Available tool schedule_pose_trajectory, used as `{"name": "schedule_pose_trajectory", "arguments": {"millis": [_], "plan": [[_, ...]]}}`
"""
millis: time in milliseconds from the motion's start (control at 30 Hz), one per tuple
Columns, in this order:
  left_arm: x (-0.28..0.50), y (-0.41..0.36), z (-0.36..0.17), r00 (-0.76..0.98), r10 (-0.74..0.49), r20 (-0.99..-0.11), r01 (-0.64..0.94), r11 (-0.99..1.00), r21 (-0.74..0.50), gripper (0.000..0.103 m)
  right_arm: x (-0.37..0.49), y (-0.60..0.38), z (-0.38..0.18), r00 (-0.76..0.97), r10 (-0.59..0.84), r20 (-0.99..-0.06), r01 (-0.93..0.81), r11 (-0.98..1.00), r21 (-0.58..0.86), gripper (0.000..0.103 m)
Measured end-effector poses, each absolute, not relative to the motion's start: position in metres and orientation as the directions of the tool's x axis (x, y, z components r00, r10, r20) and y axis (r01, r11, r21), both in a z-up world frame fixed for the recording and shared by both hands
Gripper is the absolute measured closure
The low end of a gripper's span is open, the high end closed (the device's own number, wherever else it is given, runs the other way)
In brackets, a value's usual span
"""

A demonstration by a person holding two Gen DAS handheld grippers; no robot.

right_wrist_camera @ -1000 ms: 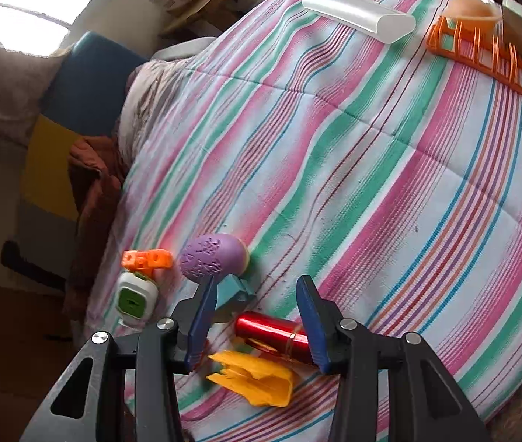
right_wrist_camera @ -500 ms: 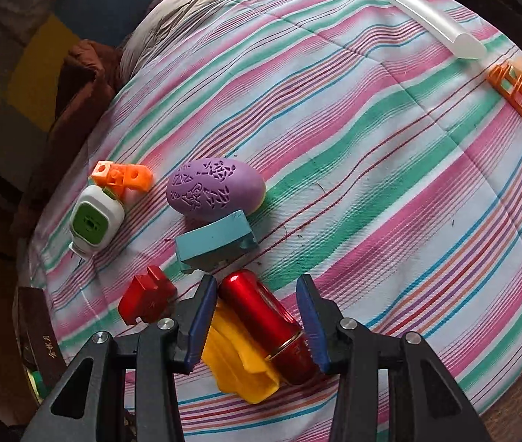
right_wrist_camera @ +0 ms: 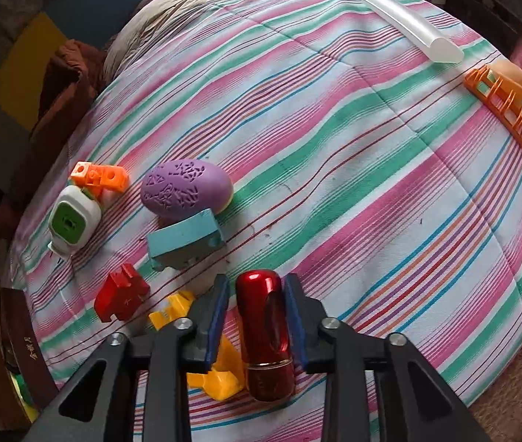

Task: Organize rigid objects
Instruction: 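Lift the brown brush with the left tool while the right tool grasps the red lipstick tube, then carry the brown brush into the gold tray and open the left tool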

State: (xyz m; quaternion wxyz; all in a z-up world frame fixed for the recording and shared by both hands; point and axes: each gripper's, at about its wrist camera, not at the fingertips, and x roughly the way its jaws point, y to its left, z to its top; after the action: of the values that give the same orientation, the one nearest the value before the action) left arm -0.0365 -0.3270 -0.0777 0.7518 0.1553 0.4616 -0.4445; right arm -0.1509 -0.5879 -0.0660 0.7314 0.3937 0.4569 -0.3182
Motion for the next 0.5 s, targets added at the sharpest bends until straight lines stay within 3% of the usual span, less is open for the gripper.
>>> {"name": "schedule_pose_trajectory", "arguments": {"millis": [100,167,333,500], "plan": [[-0.037,-0.327,-0.08,0.176,-0.523,-0.834,0.808,0.56,-0.181,0.063,-0.153,-0.588,-0.067,0.379,-0.104,-0.92,0.825,0.489,0.284,0.069],[-0.038,-0.328,-0.079,0.177,-0.521,-0.835,0.809,0.561,-0.178,0.063,-0.154,-0.588,-0.065,0.36,-0.125,-0.925,0.832,0.49,0.258,0.078],[-0.039,-0.327,-0.077,0.181,-0.529,-0.829,0.811,0.557,-0.178,0.064,-0.158,-0.59,-0.057,0.343,-0.21,-0.916,0.843,0.498,0.202,0.078],[-0.041,-0.318,-0.07,0.172,-0.553,-0.815,0.806,0.555,-0.206,0.064,-0.158,-0.6,-0.065,0.3,-0.205,-0.931,0.861,0.478,0.172,0.078]]}}
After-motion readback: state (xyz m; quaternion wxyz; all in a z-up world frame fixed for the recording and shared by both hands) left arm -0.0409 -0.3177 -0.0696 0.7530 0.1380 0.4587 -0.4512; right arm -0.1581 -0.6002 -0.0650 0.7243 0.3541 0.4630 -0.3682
